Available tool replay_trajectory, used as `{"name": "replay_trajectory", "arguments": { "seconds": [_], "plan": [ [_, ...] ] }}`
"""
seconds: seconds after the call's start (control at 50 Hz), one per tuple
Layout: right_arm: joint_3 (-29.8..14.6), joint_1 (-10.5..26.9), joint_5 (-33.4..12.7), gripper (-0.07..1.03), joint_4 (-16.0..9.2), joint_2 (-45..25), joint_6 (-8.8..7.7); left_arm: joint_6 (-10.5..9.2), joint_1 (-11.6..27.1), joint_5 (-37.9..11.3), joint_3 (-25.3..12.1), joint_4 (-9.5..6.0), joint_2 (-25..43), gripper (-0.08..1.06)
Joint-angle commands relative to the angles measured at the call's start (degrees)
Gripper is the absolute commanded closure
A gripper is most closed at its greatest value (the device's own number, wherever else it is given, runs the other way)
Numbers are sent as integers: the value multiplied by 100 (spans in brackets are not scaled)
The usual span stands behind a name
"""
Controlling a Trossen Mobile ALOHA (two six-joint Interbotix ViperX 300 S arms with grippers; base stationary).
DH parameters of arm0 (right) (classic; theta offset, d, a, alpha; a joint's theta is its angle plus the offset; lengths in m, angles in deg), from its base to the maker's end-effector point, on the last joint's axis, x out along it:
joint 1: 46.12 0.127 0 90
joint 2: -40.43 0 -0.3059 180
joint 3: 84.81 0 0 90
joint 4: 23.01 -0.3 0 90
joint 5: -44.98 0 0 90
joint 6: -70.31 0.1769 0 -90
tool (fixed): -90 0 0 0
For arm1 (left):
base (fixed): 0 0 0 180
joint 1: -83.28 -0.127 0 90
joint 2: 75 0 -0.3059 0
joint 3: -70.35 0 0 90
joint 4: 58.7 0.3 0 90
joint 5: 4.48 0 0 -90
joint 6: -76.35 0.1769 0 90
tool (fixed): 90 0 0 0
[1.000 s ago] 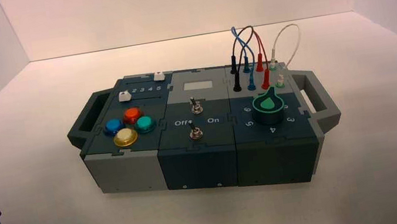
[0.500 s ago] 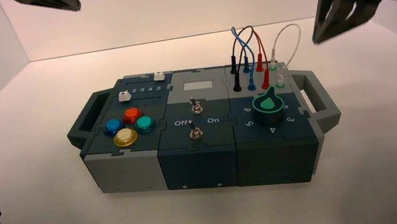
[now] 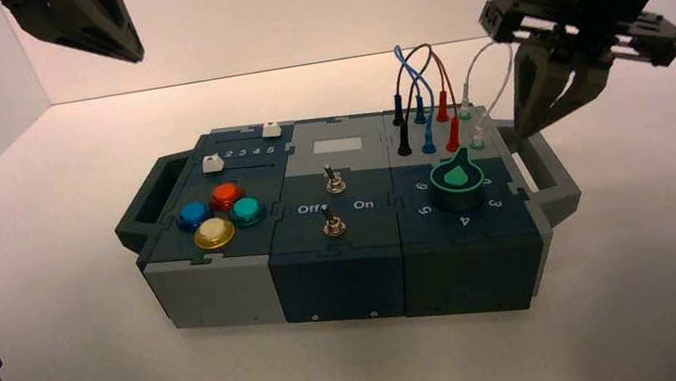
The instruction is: Flip the top switch on with the left gripper.
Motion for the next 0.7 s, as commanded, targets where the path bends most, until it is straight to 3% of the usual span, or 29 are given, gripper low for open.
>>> {"name": "replay_trajectory", "arguments": {
  "seconds": [0.02, 0.1, 0.34, 0.7],
  "plan": [
    [-149, 26, 26, 99, -35, -123, 18, -141, 141, -62, -185, -18, 9, 101],
    [-167, 26, 35, 99, -35, -237, 9, -281, 299, -123, -211, -18, 18, 101],
    [-299, 35, 35, 99, -35, -536, 9, -457, 598, -132, -264, -18, 167, 101],
    [-308, 79, 202, 99, -35, -853, -9, -554, 1020, -88, -352, -18, 932, 101]
  ]
}}
